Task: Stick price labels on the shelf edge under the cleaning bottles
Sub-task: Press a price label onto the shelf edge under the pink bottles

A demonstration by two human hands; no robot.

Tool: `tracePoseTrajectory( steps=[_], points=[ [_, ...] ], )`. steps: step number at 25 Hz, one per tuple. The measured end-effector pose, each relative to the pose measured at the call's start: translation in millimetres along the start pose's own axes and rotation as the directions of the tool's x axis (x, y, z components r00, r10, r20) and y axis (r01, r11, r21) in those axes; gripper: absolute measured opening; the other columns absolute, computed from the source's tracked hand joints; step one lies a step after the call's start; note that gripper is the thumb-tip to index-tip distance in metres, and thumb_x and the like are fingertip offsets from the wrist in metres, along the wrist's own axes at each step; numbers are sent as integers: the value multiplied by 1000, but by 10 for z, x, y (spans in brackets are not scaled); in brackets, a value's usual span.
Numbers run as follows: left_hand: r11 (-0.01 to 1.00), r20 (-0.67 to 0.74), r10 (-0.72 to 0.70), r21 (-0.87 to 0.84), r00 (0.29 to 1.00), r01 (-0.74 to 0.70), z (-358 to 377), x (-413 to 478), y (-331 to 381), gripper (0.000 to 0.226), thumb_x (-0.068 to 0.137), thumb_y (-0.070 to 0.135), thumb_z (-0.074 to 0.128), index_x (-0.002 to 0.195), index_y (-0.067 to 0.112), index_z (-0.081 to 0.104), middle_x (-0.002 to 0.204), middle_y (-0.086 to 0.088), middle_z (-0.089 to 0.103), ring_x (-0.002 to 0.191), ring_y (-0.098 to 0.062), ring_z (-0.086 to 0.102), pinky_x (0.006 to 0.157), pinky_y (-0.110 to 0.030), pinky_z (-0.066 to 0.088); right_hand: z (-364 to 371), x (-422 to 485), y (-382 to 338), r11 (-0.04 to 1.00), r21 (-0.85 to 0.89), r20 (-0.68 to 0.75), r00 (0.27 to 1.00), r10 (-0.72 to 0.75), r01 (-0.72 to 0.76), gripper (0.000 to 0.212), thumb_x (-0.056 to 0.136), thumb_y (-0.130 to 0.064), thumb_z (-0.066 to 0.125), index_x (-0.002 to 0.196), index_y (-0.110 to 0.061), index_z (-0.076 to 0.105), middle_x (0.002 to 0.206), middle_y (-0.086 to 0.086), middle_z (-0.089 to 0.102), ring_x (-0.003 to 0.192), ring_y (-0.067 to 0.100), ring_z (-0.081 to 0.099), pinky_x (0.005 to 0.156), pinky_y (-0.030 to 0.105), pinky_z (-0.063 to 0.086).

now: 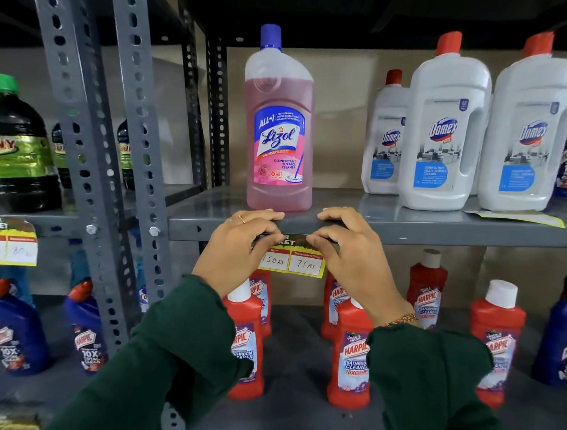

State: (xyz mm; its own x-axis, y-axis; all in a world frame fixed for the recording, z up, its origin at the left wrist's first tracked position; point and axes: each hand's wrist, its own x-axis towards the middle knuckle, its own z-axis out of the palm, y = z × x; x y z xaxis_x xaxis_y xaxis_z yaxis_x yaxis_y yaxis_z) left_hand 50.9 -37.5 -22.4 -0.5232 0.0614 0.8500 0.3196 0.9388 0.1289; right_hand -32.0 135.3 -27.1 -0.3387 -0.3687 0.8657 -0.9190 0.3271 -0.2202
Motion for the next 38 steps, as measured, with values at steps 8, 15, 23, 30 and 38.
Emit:
tracePoseTrajectory(
  steps=[8,15,23,30,38],
  points=[
    [1000,-126,-17,7,992,18,100,-36,26,6,74,6,75,79,5,71,102,-9,70,103,-20,58,91,-33,42,54,18,-25,999,-23,-50,998,22,-23,10,76,-13,71,73,-4,69,101,8,61,88,19,58,74,33,52],
    [997,-190,-72,-28,979,68,153,-32,63,20,80,24,62,76,7,70,96,-5,71,97,-14,59,86,-27,45,51,52,-71,998,-65,-89,996,19,-25,14,78,-15,69,70,-4,67,92,9,60,74,19,59,63,32,51],
    [988,-251,-153,-69,956,140,123,53,100,16,81,21,60,81,8,70,88,-5,73,81,-7,62,74,-14,45,83,163,-119,995,-68,-165,984,67,-79,19,82,-20,66,68,-7,64,87,7,59,64,21,56,60,30,42],
    [993,-258,-118,-27,959,115,167,69,72,9,79,3,69,88,4,68,97,-11,71,87,-15,62,79,-25,49,27,220,-150,988,-50,-92,986,143,-147,19,79,-24,68,79,-8,57,105,6,55,87,22,56,74,34,44],
    [961,-265,-75,239,961,140,302,100,105,32,90,25,39,93,12,68,88,-6,73,92,-26,62,96,-37,27,164,179,-83,942,-220,-106,966,235,-254,72,75,-64,52,118,-8,44,106,11,70,110,31,55,108,43,25]
  ],
)
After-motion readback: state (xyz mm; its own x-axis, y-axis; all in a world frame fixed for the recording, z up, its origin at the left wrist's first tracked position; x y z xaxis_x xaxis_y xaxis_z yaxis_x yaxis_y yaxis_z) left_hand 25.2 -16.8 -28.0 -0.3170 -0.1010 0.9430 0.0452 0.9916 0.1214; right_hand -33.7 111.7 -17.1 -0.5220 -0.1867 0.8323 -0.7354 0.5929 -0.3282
